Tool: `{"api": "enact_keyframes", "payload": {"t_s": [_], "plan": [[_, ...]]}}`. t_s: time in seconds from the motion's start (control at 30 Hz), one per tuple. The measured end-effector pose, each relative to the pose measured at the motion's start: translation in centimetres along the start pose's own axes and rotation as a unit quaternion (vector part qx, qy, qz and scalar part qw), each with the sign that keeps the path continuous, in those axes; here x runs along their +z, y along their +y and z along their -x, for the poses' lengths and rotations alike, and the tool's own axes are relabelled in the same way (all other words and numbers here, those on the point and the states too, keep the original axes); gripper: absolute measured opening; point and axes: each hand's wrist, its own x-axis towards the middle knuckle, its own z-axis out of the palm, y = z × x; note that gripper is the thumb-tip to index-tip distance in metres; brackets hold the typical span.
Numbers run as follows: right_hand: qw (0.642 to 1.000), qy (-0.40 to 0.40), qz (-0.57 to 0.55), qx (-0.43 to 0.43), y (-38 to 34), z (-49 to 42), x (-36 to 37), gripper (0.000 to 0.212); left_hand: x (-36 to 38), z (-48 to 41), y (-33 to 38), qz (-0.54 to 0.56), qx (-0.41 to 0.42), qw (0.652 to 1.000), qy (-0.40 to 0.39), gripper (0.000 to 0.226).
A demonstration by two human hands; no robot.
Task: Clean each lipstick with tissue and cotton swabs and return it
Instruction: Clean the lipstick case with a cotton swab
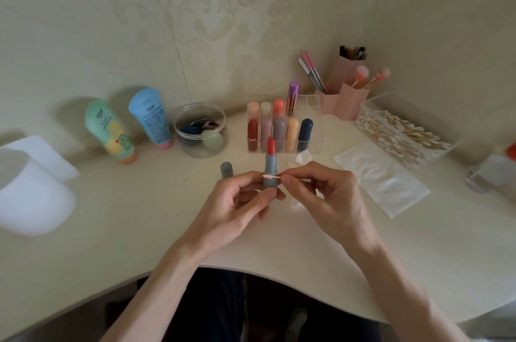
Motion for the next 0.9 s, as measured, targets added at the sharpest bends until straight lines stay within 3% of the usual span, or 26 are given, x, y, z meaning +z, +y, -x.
{"api": "enact_keyframes", "payload": {"t_s": [0.17,0.6,0.9], "plan": [[0.997,-0.011,-0.058,0.053,-0.22,0.00,0.03,0.016,-0.09,-0.06,-0.19,-0.009,0.001,1.000,-0.023,0.021],[0.987,-0.039,-0.138,0.068,-0.28,0.03,-0.02,0.018,-0.15,-0.22,-0.53,-0.008,0.018,0.999,-0.031,0.020],[0.993,-0.030,-0.100,0.058,0.04,0.16,0.15,0.020,-0.18,-0.03,-0.85,-0.079,0.015,0.996,-0.040,0.027]]}}
